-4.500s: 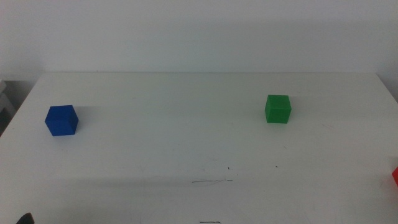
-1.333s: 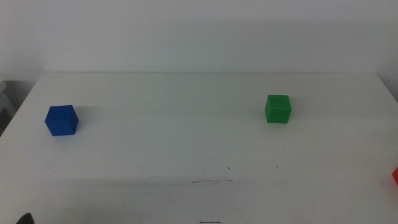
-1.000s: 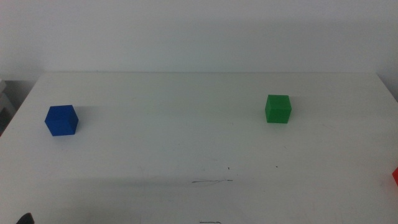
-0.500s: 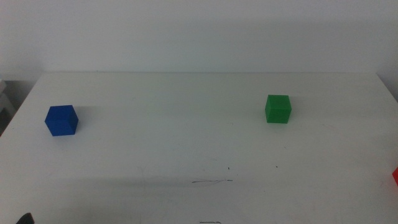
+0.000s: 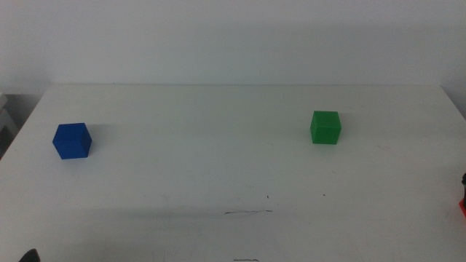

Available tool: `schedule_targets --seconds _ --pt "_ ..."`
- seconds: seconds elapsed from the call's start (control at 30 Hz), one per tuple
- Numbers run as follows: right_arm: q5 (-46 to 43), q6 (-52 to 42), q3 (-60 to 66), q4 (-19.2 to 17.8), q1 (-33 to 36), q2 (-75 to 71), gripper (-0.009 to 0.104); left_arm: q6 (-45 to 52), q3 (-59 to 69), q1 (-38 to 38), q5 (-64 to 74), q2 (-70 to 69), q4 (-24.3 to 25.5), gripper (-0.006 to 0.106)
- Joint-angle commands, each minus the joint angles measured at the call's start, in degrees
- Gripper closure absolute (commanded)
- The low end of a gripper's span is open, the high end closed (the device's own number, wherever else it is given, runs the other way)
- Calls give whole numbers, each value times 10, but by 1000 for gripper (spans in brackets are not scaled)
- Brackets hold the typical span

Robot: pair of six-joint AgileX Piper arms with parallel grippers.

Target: Stack red cubes first, then green, then blue cubes in a specific spot.

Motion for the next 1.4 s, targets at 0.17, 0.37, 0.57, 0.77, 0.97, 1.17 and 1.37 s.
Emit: schedule_targets --seconds 0.17,0.37,0.57,0.77,0.97,1.17,1.37 --pt "-1 -10 -14 -15 -6 -22 55 -1 0 0 -44 -15 -2 26" --pt "-2 -10 -14 5 -4 -27 88 -1 0 0 -44 -15 -2 26" --pt "22 -3 -15 12 11 -78 96 -1 0 0 -44 -15 -2 26" --pt "89 90 -40 34 50 -131 96 -1 0 0 -44 -15 -2 26" --pt "199 196 -110 23 147 -135 96 -1 0 0 -44 -15 -2 26" --pt "219 286 -172 7 260 -103 96 -1 0 0 -44 -15 -2 26" --pt "242 359 -245 9 355 -30 96 -1 0 0 -44 -15 -2 26"
